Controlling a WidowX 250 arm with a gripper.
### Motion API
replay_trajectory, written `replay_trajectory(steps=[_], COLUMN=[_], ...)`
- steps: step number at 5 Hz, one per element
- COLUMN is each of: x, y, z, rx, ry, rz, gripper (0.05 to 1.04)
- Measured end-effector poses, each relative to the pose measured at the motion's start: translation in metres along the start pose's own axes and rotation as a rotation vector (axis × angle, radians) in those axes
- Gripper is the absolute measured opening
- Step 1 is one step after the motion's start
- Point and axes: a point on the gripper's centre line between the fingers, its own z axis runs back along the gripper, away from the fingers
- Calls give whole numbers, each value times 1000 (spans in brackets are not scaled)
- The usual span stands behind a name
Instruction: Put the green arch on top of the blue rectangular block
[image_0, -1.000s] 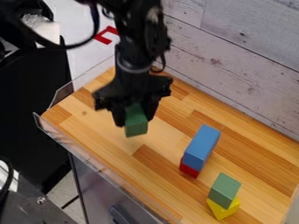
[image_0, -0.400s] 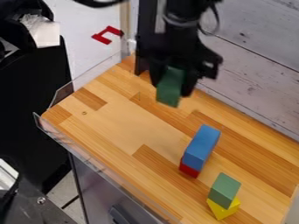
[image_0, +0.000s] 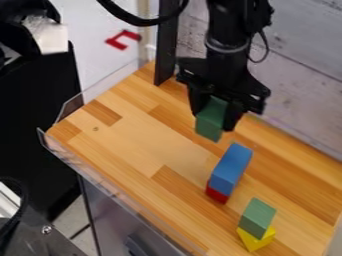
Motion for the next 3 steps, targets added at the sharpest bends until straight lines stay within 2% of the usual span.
replay_trajectory(steps=[3], x=[-4], y=[-12], z=[4], rx=[-45], ry=[8], rz=[-78], gripper=[589])
